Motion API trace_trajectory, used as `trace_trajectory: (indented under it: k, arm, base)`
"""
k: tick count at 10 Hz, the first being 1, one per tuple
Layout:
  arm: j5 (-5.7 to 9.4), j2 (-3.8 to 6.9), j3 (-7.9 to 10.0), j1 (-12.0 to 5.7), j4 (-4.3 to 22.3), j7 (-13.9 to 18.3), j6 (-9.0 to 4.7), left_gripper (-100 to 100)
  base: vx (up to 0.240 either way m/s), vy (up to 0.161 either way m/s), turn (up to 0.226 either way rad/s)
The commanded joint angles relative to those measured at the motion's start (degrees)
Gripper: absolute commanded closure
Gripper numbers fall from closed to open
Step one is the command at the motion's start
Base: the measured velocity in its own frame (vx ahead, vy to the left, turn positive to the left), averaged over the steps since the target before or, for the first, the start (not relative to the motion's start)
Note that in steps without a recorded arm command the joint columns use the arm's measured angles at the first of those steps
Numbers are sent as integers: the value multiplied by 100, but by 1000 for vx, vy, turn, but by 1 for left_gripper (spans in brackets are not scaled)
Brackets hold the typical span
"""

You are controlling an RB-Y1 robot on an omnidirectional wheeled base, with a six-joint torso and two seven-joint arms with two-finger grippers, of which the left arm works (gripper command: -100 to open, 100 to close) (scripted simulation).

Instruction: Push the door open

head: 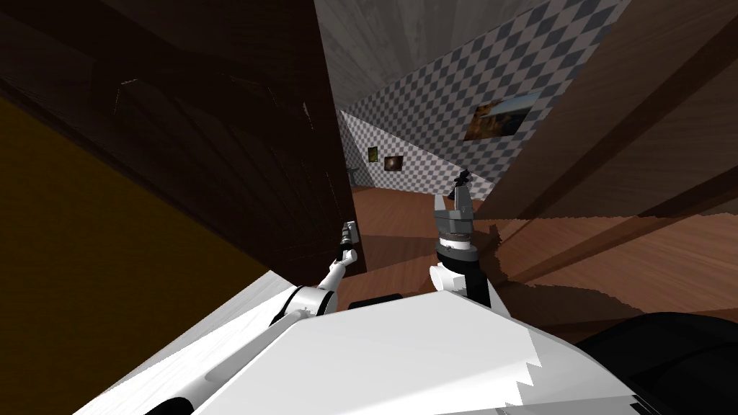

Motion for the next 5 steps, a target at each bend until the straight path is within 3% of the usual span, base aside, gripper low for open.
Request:
trace_trajectory:
  k: [1,2,5]
  arm:
    - [0,0,0,0,0,0,0,-100]
    - [0,0,0,0,0,0,0,100]
    - [0,0,0,0,0,0,0,100]
  base:
    - [12,-89,5]
    - [-10,14,-5]
    - [-4,23,-13]
